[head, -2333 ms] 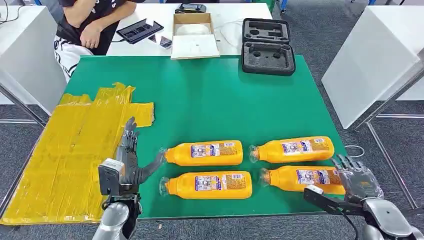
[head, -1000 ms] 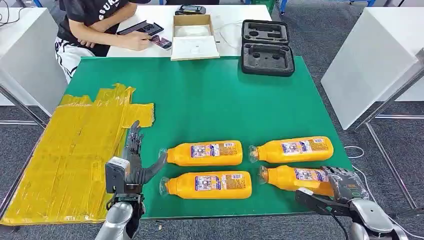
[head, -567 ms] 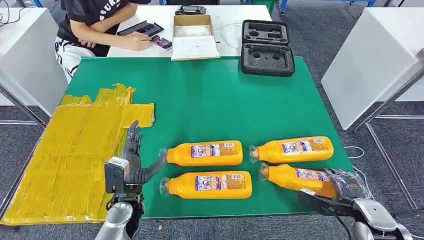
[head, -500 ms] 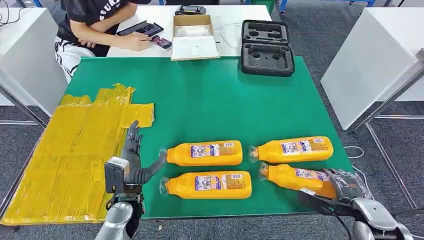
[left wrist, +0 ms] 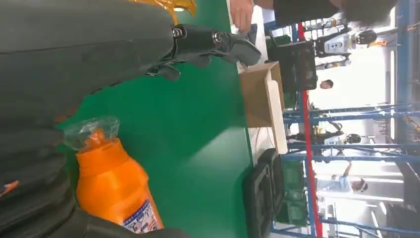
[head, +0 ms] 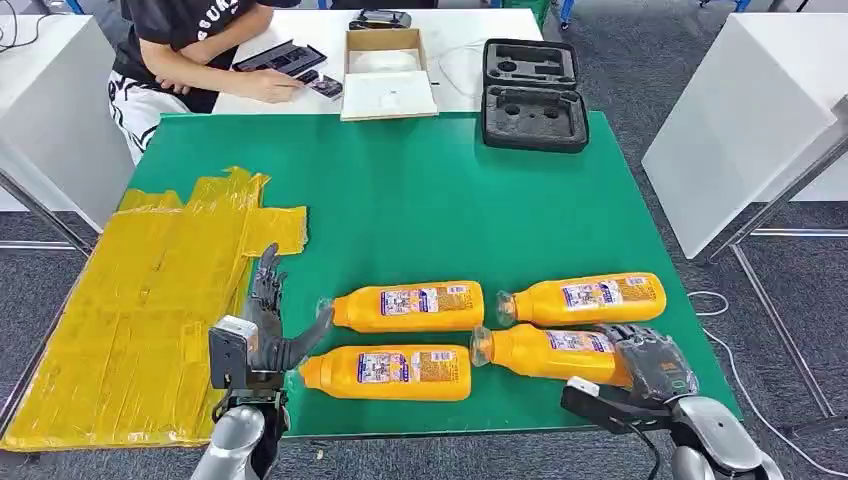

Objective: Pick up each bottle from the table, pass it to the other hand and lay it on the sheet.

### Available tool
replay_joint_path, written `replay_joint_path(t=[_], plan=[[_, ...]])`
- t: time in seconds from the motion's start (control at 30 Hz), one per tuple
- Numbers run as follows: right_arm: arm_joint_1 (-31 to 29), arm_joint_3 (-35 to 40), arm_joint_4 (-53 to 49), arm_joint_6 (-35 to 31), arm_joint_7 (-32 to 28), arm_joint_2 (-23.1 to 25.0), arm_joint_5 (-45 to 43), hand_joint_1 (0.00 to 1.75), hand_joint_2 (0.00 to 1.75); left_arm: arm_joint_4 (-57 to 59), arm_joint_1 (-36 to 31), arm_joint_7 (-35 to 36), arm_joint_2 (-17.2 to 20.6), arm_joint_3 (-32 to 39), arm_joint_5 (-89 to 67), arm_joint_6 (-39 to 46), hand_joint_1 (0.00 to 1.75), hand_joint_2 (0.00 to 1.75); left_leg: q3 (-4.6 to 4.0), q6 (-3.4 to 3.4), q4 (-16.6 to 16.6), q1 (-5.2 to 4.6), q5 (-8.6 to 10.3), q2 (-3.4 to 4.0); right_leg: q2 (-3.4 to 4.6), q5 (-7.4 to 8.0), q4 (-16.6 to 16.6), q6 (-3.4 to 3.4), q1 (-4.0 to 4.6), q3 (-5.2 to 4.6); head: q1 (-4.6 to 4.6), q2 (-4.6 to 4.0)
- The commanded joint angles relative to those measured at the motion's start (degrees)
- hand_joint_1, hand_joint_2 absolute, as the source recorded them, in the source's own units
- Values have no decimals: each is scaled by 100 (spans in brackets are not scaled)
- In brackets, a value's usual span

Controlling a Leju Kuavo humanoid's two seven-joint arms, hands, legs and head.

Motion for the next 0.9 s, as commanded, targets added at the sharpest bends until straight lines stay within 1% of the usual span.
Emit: replay_joint_path(t=[0.03, 0.07, 0.13, 0.17, 0.2, 0.23, 0.27, 0.37, 0.43, 0.47, 0.5, 0.57, 0.63, 0.67, 0.7, 0.77, 0.8, 0.83, 0.87, 0.9], plan=[[-147, 27, -61, -35, -35, 386, -7, 175, 175, 126, -73, 11, 52, 47, -2, 7, 0, 175, 14, -14, 0, 5, -10, 16, 8, -4, -7, -5, 6, 16, 0, 0], [-137, -96, -120, -307, -344, 562, -201, 175, 175, 145, -87, 4, 40, 66, -22, 2, 0, 175, 27, -22, 4, 7, -21, 24, 11, -12, -5, -8, 9, 31, 0, 0], [-100, -183, -357, -556, -574, 822, -353, 175, 175, 166, -97, 2, 12, 86, -60, 16, 0, 175, 7, -13, -1, 3, -8, 11, 4, -4, -4, -5, 2, 11, 2, 0], [-117, -305, -531, -649, -592, 1065, -543, 175, 175, 172, -101, 14, -13, 103, -105, 32, 0, 175, 36, -31, 9, 10, -29, 24, 7, -20, -3, -12, 11, 43, 2, 0], [-145, -332, -619, -774, -565, 1158, -549, 175, 175, 166, -92, 26, -26, 113, -131, 54, 0, 175, 9, -21, 2, 4, -13, 14, 4, -8, -1, -10, 4, 12, 2, 0], [-183, -375, -660, -913, -527, 1266, -571, 175, 175, 153, -77, 38, -44, 119, -160, 67, 0, 175, 1, -16, 1, 2, -9, 11, 5, -5, -1, -8, 2, 3, 4, 0], [-220, -486, -700, -1168, -389, 1421, -541, 175, 175, 131, -38, 55, -60, 124, -211, 105, 0, 175, 10, -24, 3, 5, -16, 19, 9, -9, 0, -12, 6, 11, 2, 0], [-241, -461, -692, -1186, -381, 1428, -530, 175, 175, 100, 19, 51, -53, 109, -221, 106, 0, 175, -3, -14, -1, 1, -8, 10, 5, -3, -3, -6, 2, -2, 0, 0], [-225, -471, -680, -1187, -381, 1421, -531, 175, 175, 97, 17, 51, -51, 111, -221, 105, 0, 175, 21, -29, 6, 8, -23, 21, 7, -16, -2, -12, 10, 25, 2, 0], [-225, -471, -680, -1187, -381, 1421, -531, 175, 175, 97, 17, 51, -51, 111, -221, 105, 0, 175, 0, -14, -1, 2, -9, 12, 6, -5, -3, -5, 2, 0, 0, 0], [-225, -471, -680, -1187, -381, 1421, -531, 175, 175, 97, 17, 51, -51, 111, -221, 105, 0, 175, 10, -19, 1, 5, -15, 15, 5, -9, -4, -7, 5, 11, 0, 0], [-225, -471, -680, -1187, -381, 1421, -531, 175, 175, 97, 17, 51, -51, 111, -221, 105, 0, 175, -3, -11, -1, 1, -7, 8, 3, -5, -2, -4, 0, -3, 0, 0], [-225, -471, -680, -1187, -381, 1421, -531, 175, 175, 97, 17, 51, -51, 111, -221, 105, 0, 175, 4, -17, 2, 4, -13, 12, 4, -9, -3, -6, 4, 7, 2, 0], [-218, -545, -666, -1321, -354, 1472, -524, 175, 175, 94, 20, 53, -55, 120, -224, 99, 0, 175, -3, -12, -1, 1, -8, 9, 4, -5, -3, -4, 1, -2, 2, 0], [-187, -631, -702, -1422, -334, 1580, -648, 175, 175, 105, 42, 56, -57, 116, -237, 104, 0, 175, 10, -19, 4, 5, -17, 15, 6, -11, -2, -7, 5, 13, 2, 0], [-129, -734, -763, -1713, -309, 1719, -700, 175, 175, 105, 94, 54, -62, 118, -268, 145, 0, 175, -4, -12, -3, 0, -6, 5, 1, -5, -3, -5, -1, -3, 2, 0], [-122, -744, -782, -1781, -305, 1762, -743, 175, 175, 105, 103, 54, -63, 116, -273, 148, 0, 175, 10, -21, 2, 4, -16, 11, 2, -12, -3, -8, 4, 13, 2, 0], [-138, -774, -811, -1965, -381, 1877, -980, 175, 175, 105, 111, 55, -66, 104, -291, 163, 0, 175, 2, -17, 0, 2, -11, 7, 1, -9, -3, -7, 2, 5, 2, 0], [-162, -761, -816, -2101, -501, 1972, -1261, 175, 175, 101, 112, 55, -83, 98, -299, 155, 0, 175, 27, -33, 10, 9, -29, 17, 1, -24, 1, -14, 10, 33, 2, 0], [-200, -720, -776, -2232, -622, 2075, -1640, 175, 175, 98, 93, 63, -86, 51, -349, 160, 0, 175, 12, -23, 3, 6, -18, 12, 3, -14, -2, -10, 6, 15, 2, 0]])
